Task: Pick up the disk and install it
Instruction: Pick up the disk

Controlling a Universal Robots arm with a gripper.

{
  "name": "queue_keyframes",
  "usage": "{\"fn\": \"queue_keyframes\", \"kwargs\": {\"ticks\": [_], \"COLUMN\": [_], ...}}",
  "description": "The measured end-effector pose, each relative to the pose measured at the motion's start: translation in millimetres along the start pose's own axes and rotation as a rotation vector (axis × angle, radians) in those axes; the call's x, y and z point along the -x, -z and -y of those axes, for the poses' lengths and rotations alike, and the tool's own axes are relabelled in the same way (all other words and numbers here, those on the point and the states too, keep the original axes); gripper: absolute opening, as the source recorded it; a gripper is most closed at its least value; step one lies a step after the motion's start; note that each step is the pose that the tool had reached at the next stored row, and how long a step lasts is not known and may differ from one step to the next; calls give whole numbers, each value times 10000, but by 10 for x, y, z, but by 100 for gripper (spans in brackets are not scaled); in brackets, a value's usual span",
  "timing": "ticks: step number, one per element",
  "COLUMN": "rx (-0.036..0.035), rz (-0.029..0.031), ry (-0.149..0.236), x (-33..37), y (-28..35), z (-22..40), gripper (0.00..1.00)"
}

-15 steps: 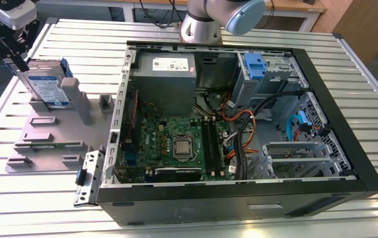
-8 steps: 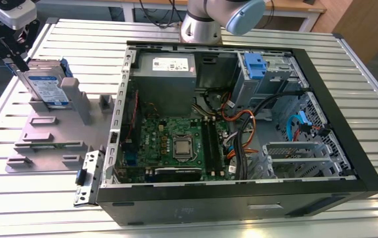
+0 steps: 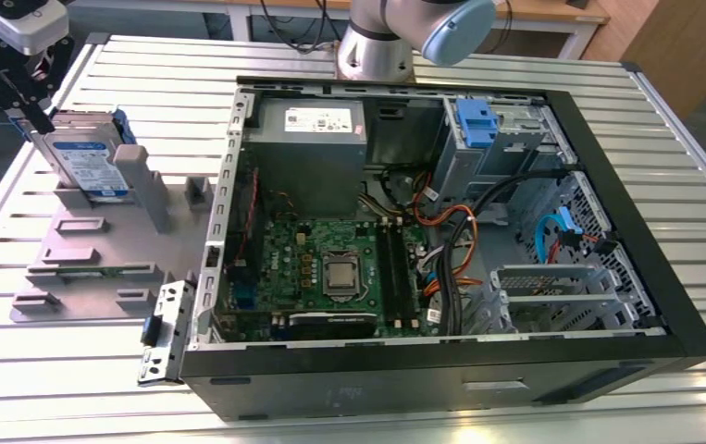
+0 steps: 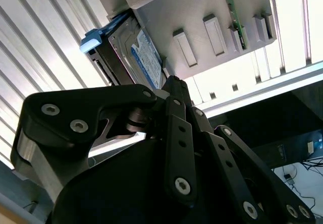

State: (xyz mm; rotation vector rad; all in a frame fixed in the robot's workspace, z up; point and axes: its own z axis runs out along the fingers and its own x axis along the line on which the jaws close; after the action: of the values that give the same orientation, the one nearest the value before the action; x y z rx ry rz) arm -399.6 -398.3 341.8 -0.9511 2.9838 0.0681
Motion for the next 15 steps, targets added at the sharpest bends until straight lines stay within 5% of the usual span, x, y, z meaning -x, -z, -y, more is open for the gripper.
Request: {"fn": "queue_keyframes", "kwargs": {"ticks": [15], "rx": [1], "rz": [-3], "ry": [74], "x": [0], "y": [0], "z": [0], "gripper": [11]}}
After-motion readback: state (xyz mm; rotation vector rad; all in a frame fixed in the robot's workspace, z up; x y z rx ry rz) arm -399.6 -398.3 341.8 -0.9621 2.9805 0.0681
